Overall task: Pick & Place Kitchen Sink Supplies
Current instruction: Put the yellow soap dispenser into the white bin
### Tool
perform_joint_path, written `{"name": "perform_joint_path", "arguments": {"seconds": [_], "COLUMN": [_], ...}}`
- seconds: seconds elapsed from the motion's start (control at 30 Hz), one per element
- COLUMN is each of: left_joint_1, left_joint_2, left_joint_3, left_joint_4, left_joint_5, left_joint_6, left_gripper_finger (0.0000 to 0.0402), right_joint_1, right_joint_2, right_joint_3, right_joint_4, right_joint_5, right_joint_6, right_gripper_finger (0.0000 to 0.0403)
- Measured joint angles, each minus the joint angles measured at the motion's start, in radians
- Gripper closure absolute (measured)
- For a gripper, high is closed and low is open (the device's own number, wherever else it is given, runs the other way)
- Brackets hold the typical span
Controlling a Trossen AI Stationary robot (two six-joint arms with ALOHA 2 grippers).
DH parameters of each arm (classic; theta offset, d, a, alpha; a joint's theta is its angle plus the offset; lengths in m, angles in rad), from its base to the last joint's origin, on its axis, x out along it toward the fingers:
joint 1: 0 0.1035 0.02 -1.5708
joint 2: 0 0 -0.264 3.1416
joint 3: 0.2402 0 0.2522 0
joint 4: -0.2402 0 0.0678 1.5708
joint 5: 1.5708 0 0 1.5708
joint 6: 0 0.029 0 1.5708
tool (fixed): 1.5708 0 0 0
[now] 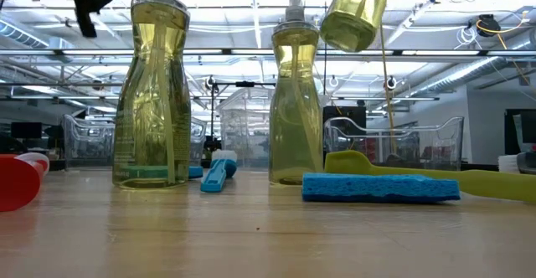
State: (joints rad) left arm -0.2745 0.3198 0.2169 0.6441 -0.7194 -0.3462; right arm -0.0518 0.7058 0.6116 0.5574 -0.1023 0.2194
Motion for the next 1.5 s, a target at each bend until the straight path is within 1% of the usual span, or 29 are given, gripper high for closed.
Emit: {"name": "perform_joint_path", "arguments": {"seconds": [0.13, 0.23, 0.47, 0.63, 0.8, 1.03, 1.1, 1.23, 1.37, 1.5], "left_joint_1": [0.000, 0.000, 0.005, 0.035, 0.086, 0.175, 0.206, 0.272, 0.340, 0.400], "left_joint_2": [0.098, 0.162, 0.309, 0.413, 0.504, 0.640, 0.679, 0.755, 0.837, 0.918], "left_joint_3": [0.105, 0.197, 0.404, 0.505, 0.568, 0.638, 0.659, 0.715, 0.783, 0.842], "left_joint_4": [-0.016, -0.084, -0.289, -0.336, -0.333, -0.336, -0.336, -0.385, -0.436, -0.451], "left_joint_5": [-0.007, -0.007, -0.007, 0.002, 0.072, 0.157, 0.196, 0.300, 0.422, 0.531], "left_joint_6": [0.094, 0.141, 0.151, 0.153, 0.153, 0.153, 0.153, 0.154, 0.155, 0.161], "left_gripper_finger": [0.0245, 0.0245, 0.0245, 0.0245, 0.0245, 0.0245, 0.0245, 0.0244, 0.0244, 0.0226], "right_joint_1": [-0.025, -0.044, -0.093, -0.129, -0.162, -0.200, -0.208, -0.223, -0.239, -0.255], "right_joint_2": [0.036, 0.057, 0.105, 0.155, 0.214, 0.306, 0.330, 0.371, 0.403, 0.423], "right_joint_3": [0.067, 0.115, 0.262, 0.366, 0.430, 0.485, 0.498, 0.527, 0.547, 0.561], "right_joint_4": [-0.068, -0.136, -0.363, -0.465, -0.506, -0.504, -0.503, -0.495, -0.446, -0.412], "right_joint_5": [0.000, 0.000, 0.004, 0.008, 0.008, 0.006, 0.007, 0.005, 0.002, 0.001], "right_joint_6": [-0.038, -0.062, -0.125, -0.194, -0.250, -0.281, -0.296, -0.316, -0.322, -0.336], "right_gripper_finger": [0.0302, 0.0302, 0.0302, 0.0302, 0.0302, 0.0302, 0.0302, 0.0302, 0.0302, 0.0302]}}
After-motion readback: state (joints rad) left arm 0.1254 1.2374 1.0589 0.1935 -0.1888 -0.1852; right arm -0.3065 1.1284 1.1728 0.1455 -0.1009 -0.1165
